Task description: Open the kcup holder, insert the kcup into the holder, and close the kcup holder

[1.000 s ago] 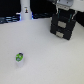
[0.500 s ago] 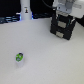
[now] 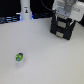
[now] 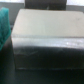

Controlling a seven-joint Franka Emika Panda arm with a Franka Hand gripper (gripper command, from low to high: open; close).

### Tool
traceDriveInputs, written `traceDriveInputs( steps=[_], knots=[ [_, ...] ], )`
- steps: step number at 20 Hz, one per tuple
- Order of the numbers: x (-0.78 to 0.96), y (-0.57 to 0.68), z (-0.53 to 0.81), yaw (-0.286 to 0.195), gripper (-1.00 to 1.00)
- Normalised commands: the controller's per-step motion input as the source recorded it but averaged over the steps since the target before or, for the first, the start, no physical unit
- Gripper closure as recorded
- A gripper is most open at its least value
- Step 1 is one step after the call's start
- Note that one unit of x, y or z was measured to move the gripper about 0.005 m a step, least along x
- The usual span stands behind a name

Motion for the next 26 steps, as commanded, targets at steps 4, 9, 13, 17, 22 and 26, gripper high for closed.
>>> traceDriveInputs(
  steps=[4,9,13,17,22,26],
  knots=[
    [-0.27,0.04,-0.04,-0.021,1.00],
    [-0.14,0.03,-0.01,-0.018,1.00],
    [0.75,-0.16,0.23,-0.056,1.00],
    [0.91,-0.24,0.28,-0.059,1.00],
    [0.97,-0.23,0.12,-0.039,1.00],
    [0.99,-0.25,0.06,-0.040,1.00]
  ],
)
